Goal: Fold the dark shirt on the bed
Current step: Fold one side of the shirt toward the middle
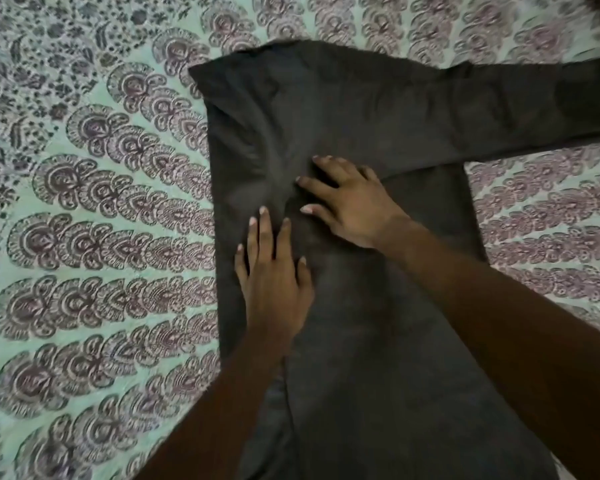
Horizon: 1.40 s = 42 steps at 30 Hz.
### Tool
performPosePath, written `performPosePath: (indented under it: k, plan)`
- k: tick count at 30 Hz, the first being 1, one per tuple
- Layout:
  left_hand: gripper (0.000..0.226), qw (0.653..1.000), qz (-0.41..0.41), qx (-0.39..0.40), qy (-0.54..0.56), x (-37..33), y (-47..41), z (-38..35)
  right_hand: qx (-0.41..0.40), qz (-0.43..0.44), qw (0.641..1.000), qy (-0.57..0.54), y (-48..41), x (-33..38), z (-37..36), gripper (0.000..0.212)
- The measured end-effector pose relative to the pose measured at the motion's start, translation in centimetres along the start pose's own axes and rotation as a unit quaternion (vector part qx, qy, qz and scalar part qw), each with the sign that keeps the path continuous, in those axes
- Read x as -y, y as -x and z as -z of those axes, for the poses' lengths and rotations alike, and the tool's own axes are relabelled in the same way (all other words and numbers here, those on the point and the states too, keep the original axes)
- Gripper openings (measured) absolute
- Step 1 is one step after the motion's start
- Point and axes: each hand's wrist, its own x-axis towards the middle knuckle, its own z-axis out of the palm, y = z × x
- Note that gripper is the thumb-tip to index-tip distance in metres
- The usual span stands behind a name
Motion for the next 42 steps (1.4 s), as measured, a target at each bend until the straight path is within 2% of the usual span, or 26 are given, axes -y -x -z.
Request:
performPosePath:
  k: [6,9,11,12,16,18,22,27,29,33,37,42]
  plan:
    - [0.058,1.000,0.001,-0.010,0.017,4.1,10.5,-0.6,-0.054,-0.100,0.993,-0.018,0.3,3.3,-1.5,0.064]
    - [0.060,1.000,0.024,0.002,-0.007,4.4,14.3,-0.9,-0.070,-0.012,0.997,-0.020,2.6,6.6,-2.6,0.062]
    - [0.063,0.999,0.021,0.017,-0.043,4.5,17.0,-0.9,-0.015,0.050,0.999,-0.007,4.8,8.6,-3.5,0.060]
    - [0.065,0.998,0.024,0.027,-0.050,4.8,18.4,-0.8,0.012,0.046,0.999,0.001,5.8,9.4,-3.9,0.061]
    - [0.070,0.991,0.076,0.085,-0.076,5.9,22.9,0.7,0.027,-0.101,0.994,-0.012,9.4,13.3,-4.0,0.060]
    - [0.064,0.984,0.083,0.126,-0.091,6.0,24.6,1.3,0.050,-0.135,0.989,-0.027,11.2,15.2,-3.9,0.061]
    - [0.057,0.974,0.087,0.193,-0.075,5.9,27.2,1.4,0.141,-0.146,0.961,-0.189,14.5,18.7,-4.3,0.069]
    - [0.043,0.966,0.065,0.223,-0.113,4.5,29.4,2.1,0.110,-0.258,0.914,-0.293,19.4,21.4,-5.7,0.090]
    - [0.033,0.965,0.048,0.229,-0.122,4.0,29.7,2.4,0.109,-0.274,0.890,-0.348,21.0,21.5,-5.9,0.096]
    - [0.033,0.967,0.039,0.232,-0.101,2.8,29.7,2.8,0.109,-0.307,0.858,-0.397,23.2,20.3,-5.8,0.108]
    - [0.031,0.972,0.029,0.219,-0.081,2.8,30.0,2.3,0.116,-0.314,0.854,-0.399,24.9,19.7,-5.9,0.107]
    - [0.028,0.975,0.019,0.205,-0.088,3.9,30.4,1.7,0.078,-0.309,0.851,-0.418,25.2,20.0,-6.7,0.103]
